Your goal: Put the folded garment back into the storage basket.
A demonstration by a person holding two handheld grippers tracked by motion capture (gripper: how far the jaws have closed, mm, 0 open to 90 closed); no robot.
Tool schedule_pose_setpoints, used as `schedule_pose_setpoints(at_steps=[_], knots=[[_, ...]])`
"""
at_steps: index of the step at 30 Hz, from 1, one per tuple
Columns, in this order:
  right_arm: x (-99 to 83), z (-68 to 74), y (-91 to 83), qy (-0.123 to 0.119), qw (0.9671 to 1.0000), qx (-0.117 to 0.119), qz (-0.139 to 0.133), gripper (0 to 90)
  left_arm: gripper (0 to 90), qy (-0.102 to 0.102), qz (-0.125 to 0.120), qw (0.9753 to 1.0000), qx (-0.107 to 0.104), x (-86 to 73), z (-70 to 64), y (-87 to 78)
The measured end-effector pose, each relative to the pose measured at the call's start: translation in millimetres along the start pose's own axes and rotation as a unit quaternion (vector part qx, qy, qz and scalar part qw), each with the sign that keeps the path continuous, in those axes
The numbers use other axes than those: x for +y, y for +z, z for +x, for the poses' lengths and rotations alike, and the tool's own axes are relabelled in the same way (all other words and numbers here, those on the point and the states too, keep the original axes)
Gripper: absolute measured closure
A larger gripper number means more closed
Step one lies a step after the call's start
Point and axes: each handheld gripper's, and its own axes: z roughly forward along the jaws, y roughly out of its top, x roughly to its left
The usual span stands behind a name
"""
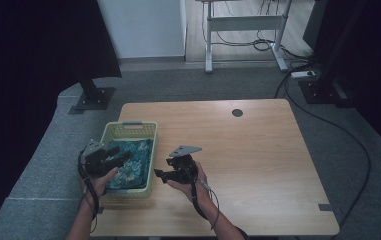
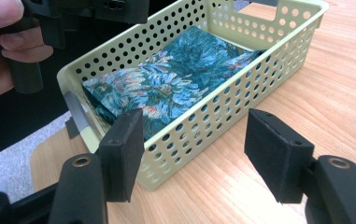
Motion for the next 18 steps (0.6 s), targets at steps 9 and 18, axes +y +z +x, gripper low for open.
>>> schedule_pose_setpoints(at_steps=[9, 18], knots=[[-10.9, -3.3, -15.6, -0.014, 0.9999, -0.006, 0.004, 37.4, 43.5, 0.008, 0.000, 0.9999, -0.007, -9.4, -17.4, -2.6], [-27.0, -13.2, -41.0, -0.023, 0.9996, -0.018, 0.002, 37.4, 43.3, 0.019, -0.005, 0.9997, -0.014, -19.8, -36.0, -9.6]])
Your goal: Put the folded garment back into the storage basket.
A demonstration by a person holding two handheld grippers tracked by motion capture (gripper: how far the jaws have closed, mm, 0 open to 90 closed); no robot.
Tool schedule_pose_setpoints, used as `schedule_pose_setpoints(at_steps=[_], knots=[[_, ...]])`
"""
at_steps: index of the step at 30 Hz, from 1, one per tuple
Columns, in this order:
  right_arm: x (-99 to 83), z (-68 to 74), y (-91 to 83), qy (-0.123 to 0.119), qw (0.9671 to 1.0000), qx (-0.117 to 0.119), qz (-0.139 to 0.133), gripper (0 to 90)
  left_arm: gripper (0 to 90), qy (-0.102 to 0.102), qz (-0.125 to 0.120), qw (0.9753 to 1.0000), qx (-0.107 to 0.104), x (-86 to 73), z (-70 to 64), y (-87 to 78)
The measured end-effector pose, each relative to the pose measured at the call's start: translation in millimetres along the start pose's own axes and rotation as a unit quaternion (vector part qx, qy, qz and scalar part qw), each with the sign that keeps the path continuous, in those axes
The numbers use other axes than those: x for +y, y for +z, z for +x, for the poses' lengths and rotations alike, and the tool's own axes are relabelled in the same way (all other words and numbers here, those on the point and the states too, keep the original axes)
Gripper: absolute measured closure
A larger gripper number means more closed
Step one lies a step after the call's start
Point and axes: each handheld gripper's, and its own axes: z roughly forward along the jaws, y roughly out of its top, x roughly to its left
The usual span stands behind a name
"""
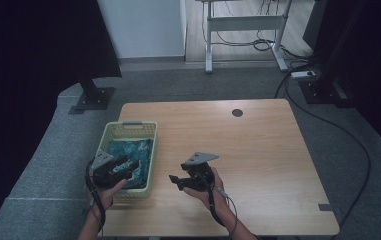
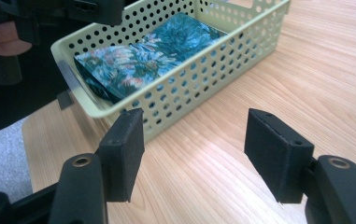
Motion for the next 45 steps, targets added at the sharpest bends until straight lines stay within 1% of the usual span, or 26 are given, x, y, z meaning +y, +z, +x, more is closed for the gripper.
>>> schedule_pose_setpoints(at_steps=[6, 10, 15, 20, 28, 33, 38, 42, 45], knots=[[-14.2, -10.1, -15.3, 0.004, 0.9999, -0.012, -0.003, 37.4, 43.6, -0.002, -0.002, 1.0000, -0.006, -5.7, -10.0, -0.2], [-23.9, -16.9, -24.4, 0.009, 0.9998, -0.020, -0.002, 37.4, 43.7, 0.006, 0.002, 0.9999, -0.009, -8.4, -19.2, 1.1], [-35.5, -22.2, -38.0, 0.014, 0.9995, -0.027, -0.004, 37.5, 43.7, 0.015, 0.003, 0.9998, -0.015, -11.8, -31.8, 3.1], [-47.3, -26.7, -53.3, 0.014, 0.9992, -0.037, -0.005, 37.4, 43.7, 0.021, 0.004, 0.9994, -0.025, -17.6, -44.3, 8.0], [-68.4, -34.2, -77.4, 0.020, 0.9986, -0.049, -0.010, 37.5, 43.9, 0.032, 0.004, 0.9987, -0.040, -24.9, -63.3, 14.1], [-81.6, -39.8, -92.8, 0.029, 0.9979, -0.055, -0.016, 37.5, 44.1, 0.037, 0.000, 0.9978, -0.055, -29.3, -77.0, 18.8], [-95.5, -43.8, -106.4, 0.037, 0.9972, -0.062, -0.017, 37.5, 44.0, 0.054, 0.009, 0.9963, -0.066, -35.8, -94.4, 26.3], [-108.1, -44.8, -117.4, 0.036, 0.9969, -0.068, -0.013, 37.5, 43.9, 0.068, 0.013, 0.9950, -0.071, -41.3, -106.5, 29.4], [-117.7, -45.8, -126.1, 0.030, 0.9962, -0.081, -0.008, 37.5, 43.8, 0.074, 0.016, 0.9942, -0.076, -46.6, -114.0, 31.9]])
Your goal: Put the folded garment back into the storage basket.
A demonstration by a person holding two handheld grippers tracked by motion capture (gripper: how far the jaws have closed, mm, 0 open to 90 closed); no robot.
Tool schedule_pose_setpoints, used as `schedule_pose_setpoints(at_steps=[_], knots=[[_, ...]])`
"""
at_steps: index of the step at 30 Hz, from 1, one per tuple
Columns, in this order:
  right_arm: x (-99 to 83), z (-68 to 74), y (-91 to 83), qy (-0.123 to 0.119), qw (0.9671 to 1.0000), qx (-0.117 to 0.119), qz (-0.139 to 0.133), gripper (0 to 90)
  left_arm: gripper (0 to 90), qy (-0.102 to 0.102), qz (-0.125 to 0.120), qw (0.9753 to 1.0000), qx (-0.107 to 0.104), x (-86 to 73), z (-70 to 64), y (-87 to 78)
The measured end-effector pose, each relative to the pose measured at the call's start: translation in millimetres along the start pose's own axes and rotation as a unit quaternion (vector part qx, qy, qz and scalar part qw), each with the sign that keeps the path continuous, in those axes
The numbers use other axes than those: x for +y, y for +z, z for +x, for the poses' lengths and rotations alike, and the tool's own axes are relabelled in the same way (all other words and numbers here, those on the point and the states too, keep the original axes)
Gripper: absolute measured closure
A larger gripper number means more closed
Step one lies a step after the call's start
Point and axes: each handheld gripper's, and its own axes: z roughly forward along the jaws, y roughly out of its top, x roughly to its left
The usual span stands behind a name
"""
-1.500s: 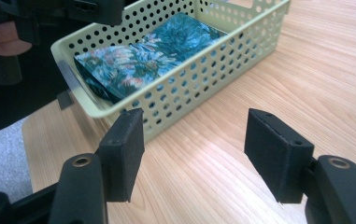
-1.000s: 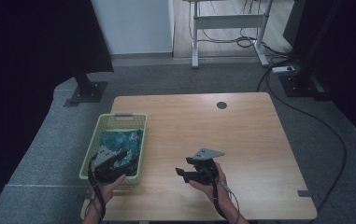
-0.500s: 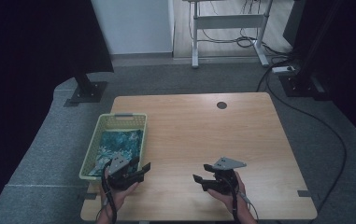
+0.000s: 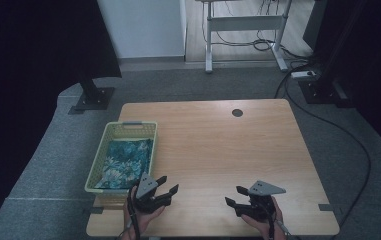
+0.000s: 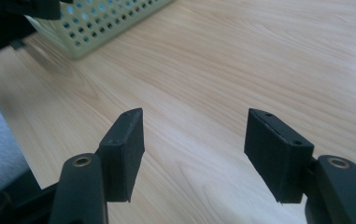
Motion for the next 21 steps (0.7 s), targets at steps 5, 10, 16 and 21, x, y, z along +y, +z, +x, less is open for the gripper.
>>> schedule_pose_setpoints(at_steps=[5, 10, 16, 21], knots=[[-17.4, -4.6, -9.5, -0.001, 0.9999, -0.013, 0.012, 37.5, 43.7, 0.014, 0.006, 0.9999, -0.004, -10.8, -13.4, 6.4], [-31.4, -8.6, -14.1, 0.006, 0.9997, -0.015, 0.017, 37.5, 43.6, 0.016, 0.014, 0.9997, -0.014, -21.9, -21.7, 12.6], [-41.6, -12.1, -15.9, 0.020, 0.9995, -0.016, 0.017, 37.5, 43.6, 0.016, 0.019, 0.9995, -0.022, -28.5, -27.5, 17.4], [-40.8, -11.9, -17.0, 0.015, 0.9996, -0.019, 0.012, 37.5, 43.2, 0.014, 0.018, 0.9995, -0.024, -31.4, -28.8, 17.2]])
